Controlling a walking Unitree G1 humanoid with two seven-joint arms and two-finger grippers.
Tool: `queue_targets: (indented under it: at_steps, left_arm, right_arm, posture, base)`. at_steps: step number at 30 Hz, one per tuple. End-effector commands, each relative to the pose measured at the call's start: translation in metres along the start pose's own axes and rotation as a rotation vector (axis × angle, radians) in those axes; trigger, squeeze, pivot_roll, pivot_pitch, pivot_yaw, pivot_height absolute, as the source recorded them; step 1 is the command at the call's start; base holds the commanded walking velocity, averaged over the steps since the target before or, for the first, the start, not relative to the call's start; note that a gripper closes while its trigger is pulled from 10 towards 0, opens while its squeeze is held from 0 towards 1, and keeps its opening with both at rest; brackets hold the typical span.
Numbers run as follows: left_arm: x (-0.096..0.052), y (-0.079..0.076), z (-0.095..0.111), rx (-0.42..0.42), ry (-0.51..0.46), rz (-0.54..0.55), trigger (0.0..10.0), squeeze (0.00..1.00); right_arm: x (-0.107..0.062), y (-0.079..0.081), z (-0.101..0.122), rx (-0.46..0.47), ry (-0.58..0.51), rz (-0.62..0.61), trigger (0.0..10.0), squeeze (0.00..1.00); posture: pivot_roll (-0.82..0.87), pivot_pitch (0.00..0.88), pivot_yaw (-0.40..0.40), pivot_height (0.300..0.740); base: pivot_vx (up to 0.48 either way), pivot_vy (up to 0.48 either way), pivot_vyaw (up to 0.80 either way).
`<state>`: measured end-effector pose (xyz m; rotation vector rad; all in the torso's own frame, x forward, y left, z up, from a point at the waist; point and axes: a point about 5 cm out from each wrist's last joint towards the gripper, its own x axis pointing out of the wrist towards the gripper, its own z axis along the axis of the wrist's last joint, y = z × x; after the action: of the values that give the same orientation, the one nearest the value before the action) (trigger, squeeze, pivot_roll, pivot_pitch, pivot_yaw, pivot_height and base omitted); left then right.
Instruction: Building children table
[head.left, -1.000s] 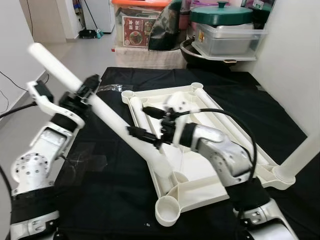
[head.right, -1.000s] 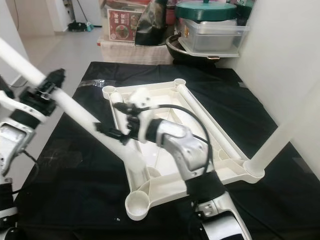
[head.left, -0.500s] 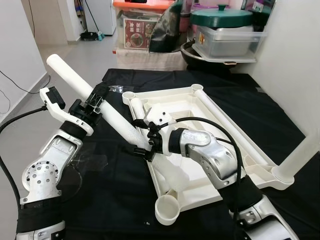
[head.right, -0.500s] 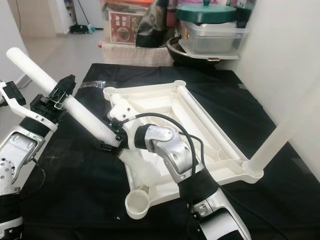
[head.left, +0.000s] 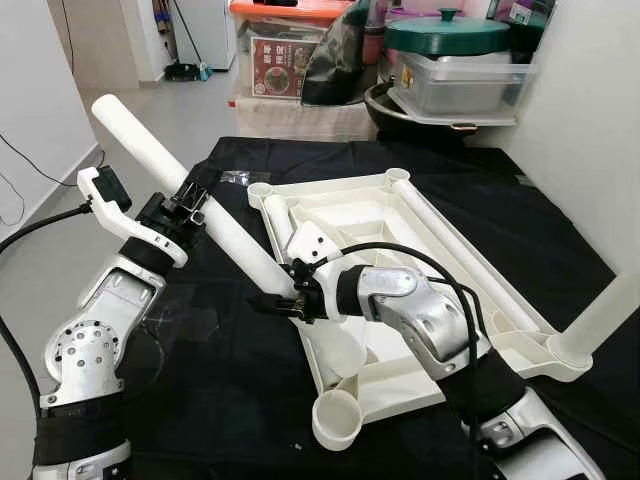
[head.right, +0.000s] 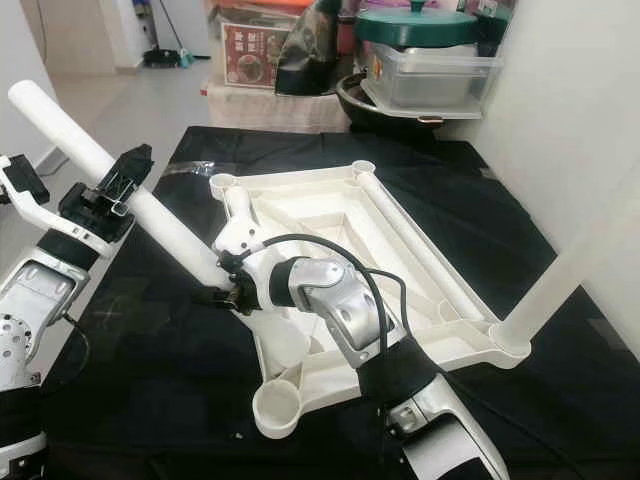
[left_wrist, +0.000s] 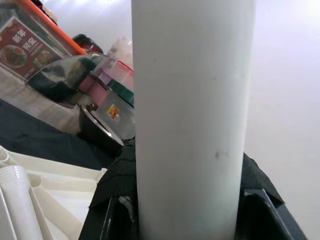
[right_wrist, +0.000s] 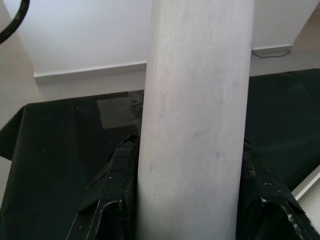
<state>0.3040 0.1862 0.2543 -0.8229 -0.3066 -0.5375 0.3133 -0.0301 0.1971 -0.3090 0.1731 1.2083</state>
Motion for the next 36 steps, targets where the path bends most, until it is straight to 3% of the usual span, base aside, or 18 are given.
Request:
queue_targets:
  at_steps: [1,4,5,6,13,21,22,27,31,35,36]
  left_arm:
    - [0.007,-0.011,-0.016,-0.019,0.069,-0.068,10.0,0.00]
    - [0.009,-0.015,-0.021,0.007,0.090,-0.081,10.0,0.00]
    - [0.010,-0.014,-0.022,0.051,0.096,-0.062,10.0,0.00]
    - [0.011,-0.013,-0.023,0.082,0.099,-0.047,10.0,1.00]
    - [0.004,-0.012,-0.021,0.109,0.096,-0.055,10.0,1.00]
    - [-0.009,-0.025,0.014,0.050,0.001,-0.175,10.0,1.00]
    - [-0.014,-0.029,0.022,0.028,-0.023,-0.204,10.0,0.00]
    - [-0.026,-0.034,0.027,0.017,-0.023,-0.254,10.0,0.00]
    - [-0.039,-0.040,0.009,0.017,0.038,-0.269,10.0,0.00]
    - [-0.042,-0.042,0.004,0.020,0.060,-0.274,10.0,0.00]
    - [-0.044,-0.041,0.001,0.028,0.085,-0.266,10.0,0.00]
  right_arm:
    - [0.013,0.013,-0.005,-0.013,0.054,0.071,0.0,0.00]
    - [0.018,0.016,-0.008,-0.019,0.067,0.079,0.0,0.00]
    - [0.020,0.017,-0.010,-0.015,0.070,0.081,0.0,0.00]
    - [0.021,0.017,-0.011,-0.012,0.072,0.082,0.0,0.00]
    - [0.015,0.014,-0.011,0.011,0.057,0.047,0.0,0.00]
    - [-0.006,-0.010,-0.009,0.026,0.039,-0.052,0.0,0.00]
    - [-0.011,-0.017,-0.009,0.031,0.037,-0.084,0.0,0.00]
    - [-0.025,-0.038,-0.008,0.042,0.028,-0.185,0.0,0.00]
    - [-0.054,-0.081,0.005,0.082,-0.035,-0.427,0.0,0.00]
    - [-0.064,-0.094,0.014,0.101,-0.072,-0.504,0.0,0.00]
    - [-0.073,-0.104,0.022,0.119,-0.112,-0.566,0.0,0.00]
  posture:
    - [0.09,0.000,-0.064,0.740]
    - [0.09,0.000,-0.072,0.740]
    - [0.10,0.000,-0.077,0.740]
    - [0.10,0.000,-0.077,0.740]
    - [0.09,0.000,-0.066,0.740]
    - [0.10,0.000,-0.066,0.740]
    - [0.10,0.000,-0.070,0.740]
    - [0.11,0.000,-0.077,0.740]
    - [0.11,0.000,-0.080,0.740]
    - [0.11,0.000,-0.080,0.740]
    - [0.11,0.000,-0.079,0.740]
  base:
    - [0.000,0.000,0.00]
    - [0.000,0.000,0.00]
    - [0.000,0.000,0.00]
    - [0.000,0.000,0.00]
    - [0.000,0.000,0.00]
    - [0.000,0.000,0.00]
    - [0.000,0.000,0.00]
    - [0.000,0.000,0.00]
    - [0.000,0.000,0.00]
    - [0.000,0.000,0.00]
    - [0.000,0.000,0.00]
